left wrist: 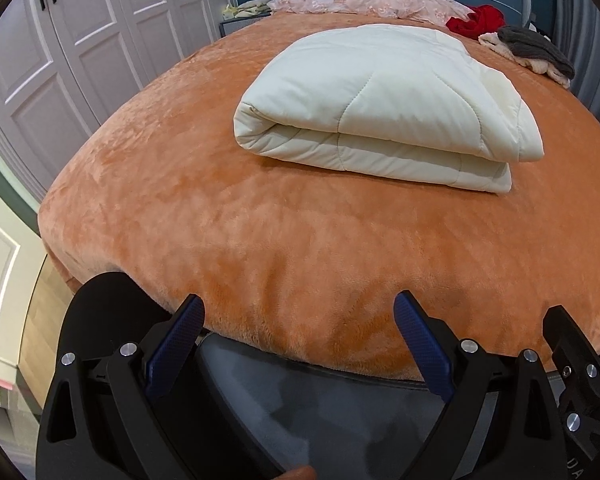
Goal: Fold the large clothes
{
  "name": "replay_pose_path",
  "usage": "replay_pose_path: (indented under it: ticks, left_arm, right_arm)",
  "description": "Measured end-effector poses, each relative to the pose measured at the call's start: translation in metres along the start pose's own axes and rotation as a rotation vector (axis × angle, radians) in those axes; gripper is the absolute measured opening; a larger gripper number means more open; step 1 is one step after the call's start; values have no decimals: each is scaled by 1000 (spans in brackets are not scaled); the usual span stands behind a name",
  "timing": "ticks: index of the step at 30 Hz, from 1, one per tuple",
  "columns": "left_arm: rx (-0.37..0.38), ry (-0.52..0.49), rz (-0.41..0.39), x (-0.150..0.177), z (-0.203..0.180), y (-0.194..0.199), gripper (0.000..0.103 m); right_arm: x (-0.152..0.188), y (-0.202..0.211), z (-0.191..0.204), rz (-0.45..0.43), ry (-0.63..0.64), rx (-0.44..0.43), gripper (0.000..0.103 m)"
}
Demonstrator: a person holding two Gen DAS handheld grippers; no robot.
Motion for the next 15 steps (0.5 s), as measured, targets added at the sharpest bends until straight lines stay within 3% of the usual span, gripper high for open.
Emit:
replay_pose_path:
  ticks: [15]
  left_arm:
    - [-10,-10,-22,-1,2,4,92]
  right_arm:
    - [-3,2,-1,-21,2,-1,93]
Point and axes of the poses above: each gripper's, at about its wrist camera, not at the fingertips, and y roughly against the way its jaws point, z to its left, x to its underside, the point moved 6 cm from there along -y, roughly the way its jaws point, and after that the axes turned 10 degrees about -z, right-handed, at the moved point
